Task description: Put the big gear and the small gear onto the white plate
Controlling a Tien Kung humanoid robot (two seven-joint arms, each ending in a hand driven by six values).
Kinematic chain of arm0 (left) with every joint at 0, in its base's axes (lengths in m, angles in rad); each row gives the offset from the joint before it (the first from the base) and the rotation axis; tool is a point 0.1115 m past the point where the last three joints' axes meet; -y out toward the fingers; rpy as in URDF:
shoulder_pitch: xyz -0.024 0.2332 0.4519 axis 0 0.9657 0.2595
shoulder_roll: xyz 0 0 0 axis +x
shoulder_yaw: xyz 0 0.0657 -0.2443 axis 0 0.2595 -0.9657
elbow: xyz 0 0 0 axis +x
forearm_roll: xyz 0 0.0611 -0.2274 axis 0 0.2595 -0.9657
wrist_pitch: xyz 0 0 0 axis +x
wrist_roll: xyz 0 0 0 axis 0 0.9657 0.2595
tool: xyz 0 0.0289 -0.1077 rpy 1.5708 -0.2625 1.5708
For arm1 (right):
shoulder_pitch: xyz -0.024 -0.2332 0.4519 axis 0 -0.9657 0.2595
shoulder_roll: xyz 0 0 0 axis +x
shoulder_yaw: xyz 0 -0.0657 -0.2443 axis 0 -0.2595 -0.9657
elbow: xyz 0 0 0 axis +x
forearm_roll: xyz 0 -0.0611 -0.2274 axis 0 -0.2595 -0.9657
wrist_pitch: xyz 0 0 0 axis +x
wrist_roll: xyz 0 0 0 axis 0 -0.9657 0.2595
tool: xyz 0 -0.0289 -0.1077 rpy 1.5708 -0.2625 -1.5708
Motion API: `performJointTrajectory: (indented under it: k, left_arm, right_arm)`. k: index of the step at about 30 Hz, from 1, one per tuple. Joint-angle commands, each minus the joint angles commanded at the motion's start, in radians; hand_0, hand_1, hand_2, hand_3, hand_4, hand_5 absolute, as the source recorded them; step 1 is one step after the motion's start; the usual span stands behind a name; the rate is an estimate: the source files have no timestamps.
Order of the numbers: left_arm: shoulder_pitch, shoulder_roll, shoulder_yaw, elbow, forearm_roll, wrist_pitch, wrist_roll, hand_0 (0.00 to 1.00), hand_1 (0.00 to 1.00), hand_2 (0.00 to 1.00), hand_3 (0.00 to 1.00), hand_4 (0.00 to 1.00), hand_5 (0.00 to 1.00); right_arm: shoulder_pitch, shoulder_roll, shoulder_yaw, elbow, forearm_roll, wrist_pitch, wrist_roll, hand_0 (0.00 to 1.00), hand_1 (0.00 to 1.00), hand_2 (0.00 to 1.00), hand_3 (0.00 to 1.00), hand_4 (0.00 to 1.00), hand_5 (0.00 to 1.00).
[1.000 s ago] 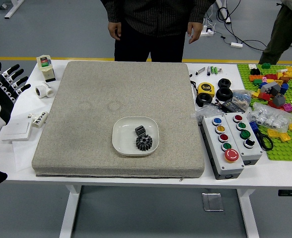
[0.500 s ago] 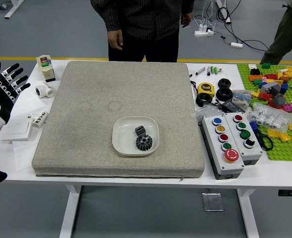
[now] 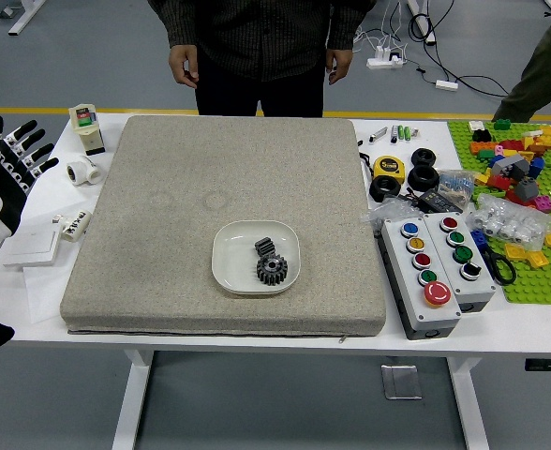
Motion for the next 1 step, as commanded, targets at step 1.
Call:
performJointTrajectory:
  k: [1]
  left_arm:
    - [-0.001, 0.0, -0.001, 0.0, 0.0, 0.0, 0.0, 0.799, 0.877, 0.925, 0.885, 0.943, 0.998]
  right_arm:
    - [0.0, 0.0, 0.0, 0.0, 0.0, 0.0, 0.0, 0.742, 0.788, 0.817, 0.722, 0.892, 0.774]
